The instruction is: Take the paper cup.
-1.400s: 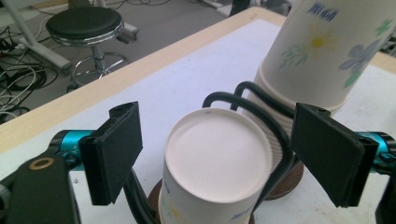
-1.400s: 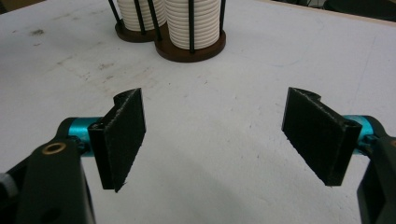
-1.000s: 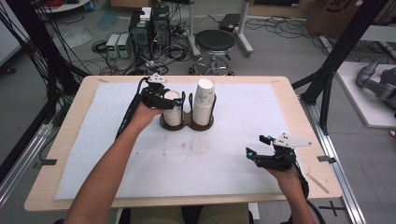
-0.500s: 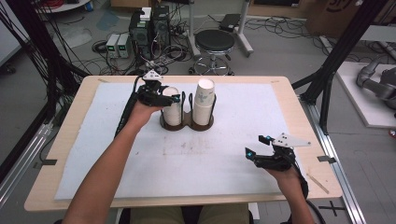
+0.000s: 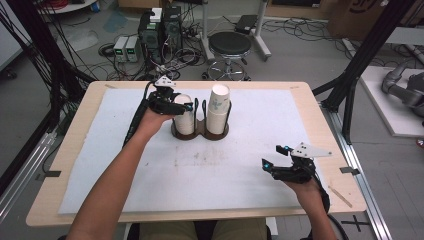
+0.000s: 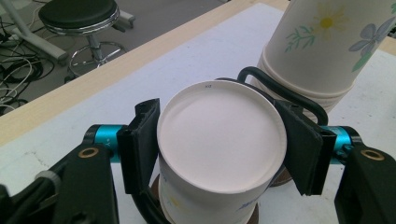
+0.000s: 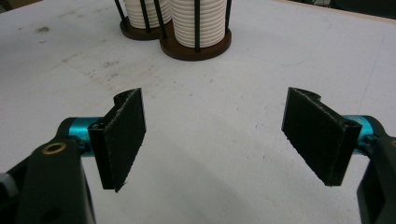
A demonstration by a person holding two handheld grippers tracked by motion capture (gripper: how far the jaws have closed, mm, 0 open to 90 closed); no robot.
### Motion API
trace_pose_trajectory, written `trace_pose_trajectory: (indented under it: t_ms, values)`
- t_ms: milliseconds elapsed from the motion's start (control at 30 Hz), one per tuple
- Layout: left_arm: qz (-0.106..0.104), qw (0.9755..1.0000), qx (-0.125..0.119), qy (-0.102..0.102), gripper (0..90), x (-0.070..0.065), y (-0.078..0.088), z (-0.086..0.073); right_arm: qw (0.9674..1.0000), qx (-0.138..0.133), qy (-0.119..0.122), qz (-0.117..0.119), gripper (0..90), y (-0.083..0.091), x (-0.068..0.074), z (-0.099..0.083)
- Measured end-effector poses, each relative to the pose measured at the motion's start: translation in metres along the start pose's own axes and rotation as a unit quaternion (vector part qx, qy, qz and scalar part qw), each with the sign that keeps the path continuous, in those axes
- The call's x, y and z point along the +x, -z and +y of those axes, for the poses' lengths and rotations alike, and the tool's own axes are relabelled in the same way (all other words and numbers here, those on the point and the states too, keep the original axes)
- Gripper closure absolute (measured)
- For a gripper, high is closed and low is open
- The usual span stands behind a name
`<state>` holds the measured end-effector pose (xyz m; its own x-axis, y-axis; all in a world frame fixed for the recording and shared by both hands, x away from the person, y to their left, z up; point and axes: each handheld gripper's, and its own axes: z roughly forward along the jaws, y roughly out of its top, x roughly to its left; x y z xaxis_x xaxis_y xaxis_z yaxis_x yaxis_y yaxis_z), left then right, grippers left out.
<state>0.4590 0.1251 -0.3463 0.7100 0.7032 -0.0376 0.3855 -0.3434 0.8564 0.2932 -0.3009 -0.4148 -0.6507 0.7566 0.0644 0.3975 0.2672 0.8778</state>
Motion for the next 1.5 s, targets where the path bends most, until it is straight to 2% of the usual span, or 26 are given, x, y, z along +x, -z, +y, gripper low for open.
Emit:
trace_pose_trajectory:
  t_ms: [667, 833, 933, 1033, 1267, 1500]
  values:
    - [0.003, 0.9999, -0.009, 0.005, 34.8, 0.000, 0.003, 0.002, 1.0000, 0.001, 0.000, 0.004, 22.2, 0.000, 0.001, 0.000]
    - [0.003, 0.9999, -0.015, 0.007, 34.8, 0.000, 0.006, 0.006, 1.0000, 0.001, 0.000, 0.005, 22.2, 0.000, 0.001, 0.000]
    - [0.001, 1.0000, -0.008, 0.003, 34.9, 0.000, 0.008, 0.011, 1.0000, 0.002, 0.000, 0.005, 22.2, 0.000, 0.001, 0.001]
    - [0.002, 0.9997, -0.025, -0.002, 35.3, -0.004, 0.013, 0.022, 1.0000, 0.002, 0.000, 0.005, 22.2, 0.000, 0.001, 0.001]
    - [0.007, 0.9994, -0.033, -0.003, 36.0, -0.005, 0.028, 0.038, 1.0000, 0.001, 0.001, 0.006, 22.2, 0.000, 0.001, 0.001]
    - [0.001, 0.9978, -0.065, 0.013, 36.2, -0.005, 0.052, 0.042, 1.0000, -0.002, 0.002, 0.007, 22.2, 0.000, 0.002, 0.002]
